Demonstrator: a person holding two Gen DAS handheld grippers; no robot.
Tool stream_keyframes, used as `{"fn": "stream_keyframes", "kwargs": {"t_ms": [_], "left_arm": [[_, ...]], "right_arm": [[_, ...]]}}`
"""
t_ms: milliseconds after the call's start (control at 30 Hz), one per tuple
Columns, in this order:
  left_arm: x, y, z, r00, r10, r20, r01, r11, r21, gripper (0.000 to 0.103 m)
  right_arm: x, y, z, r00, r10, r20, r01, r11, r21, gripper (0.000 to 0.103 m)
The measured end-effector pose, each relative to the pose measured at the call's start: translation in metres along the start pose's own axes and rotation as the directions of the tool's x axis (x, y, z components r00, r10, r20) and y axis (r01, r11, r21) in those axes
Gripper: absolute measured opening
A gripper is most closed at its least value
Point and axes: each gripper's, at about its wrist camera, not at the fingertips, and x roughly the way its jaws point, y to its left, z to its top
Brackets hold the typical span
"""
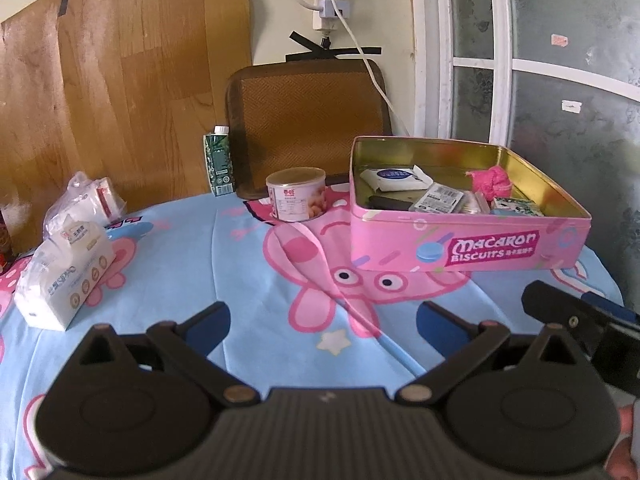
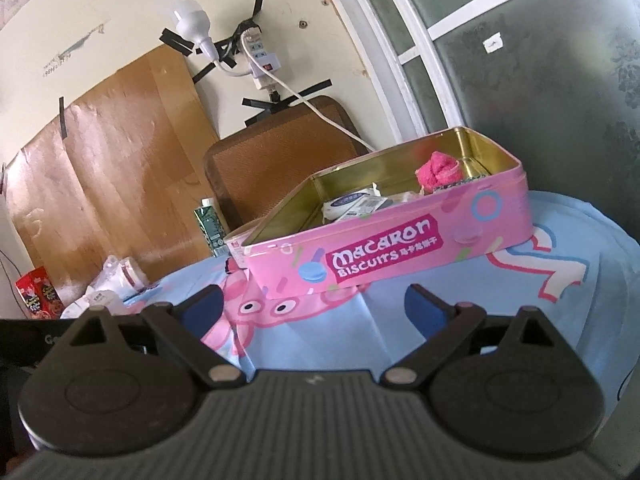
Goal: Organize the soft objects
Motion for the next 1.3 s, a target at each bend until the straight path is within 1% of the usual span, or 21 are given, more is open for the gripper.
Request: {"fn": "stream_keyframes", "kwargs": {"t_ms": [200,267,400,567,700,867,1033,1300], "left_arm": [[-0.008,-0.003,-0.003,1.000,0.013,-0.013,-0.014,1.000,-0.022,0.103],[-0.012,-0.004,-0.004,1.000,0.028,-0.011,-0.028,0.999,-0.029,0.103],[-0.022,-0.011,-0.007,0.996,0.086,0.022,-0.085,0.996,-0.022,0.103],[-0.036,-0.019,-0.013,0.993,0.111,0.045,-0.111,0.994,0.002,0.103],[-0.047,-0.019,-0.017,0.984,0.158,0.081,-0.159,0.987,0.018,0.103],[-0.051,-0.006,-0.020,0.984,0.161,0.074,-0.161,0.987,-0.013,0.103],[-0.050,0.001,-0.027,0.984,0.168,0.057,-0.167,0.986,-0.017,0.103],[-0.048,0.006,-0.030,0.984,0.171,0.044,-0.170,0.985,-0.023,0.103]], "right_arm": [[-0.012,-0.005,0.002,1.000,0.024,0.013,-0.024,1.000,0.001,0.099],[-0.016,-0.006,0.002,0.999,0.032,0.015,-0.032,0.999,0.002,0.100],[-0.023,-0.004,0.001,0.999,0.039,0.013,-0.039,0.999,-0.009,0.101],[-0.031,-0.002,-0.001,0.999,0.051,0.019,-0.050,0.998,-0.042,0.103],[-0.032,0.006,-0.002,0.998,0.057,0.030,-0.056,0.998,-0.042,0.103],[-0.029,0.013,-0.002,0.997,0.076,0.023,-0.075,0.996,-0.044,0.103],[-0.030,0.020,-0.006,0.996,0.081,0.025,-0.079,0.994,-0.072,0.103],[-0.030,0.024,-0.008,0.997,0.074,0.023,-0.072,0.995,-0.064,0.103]]}}
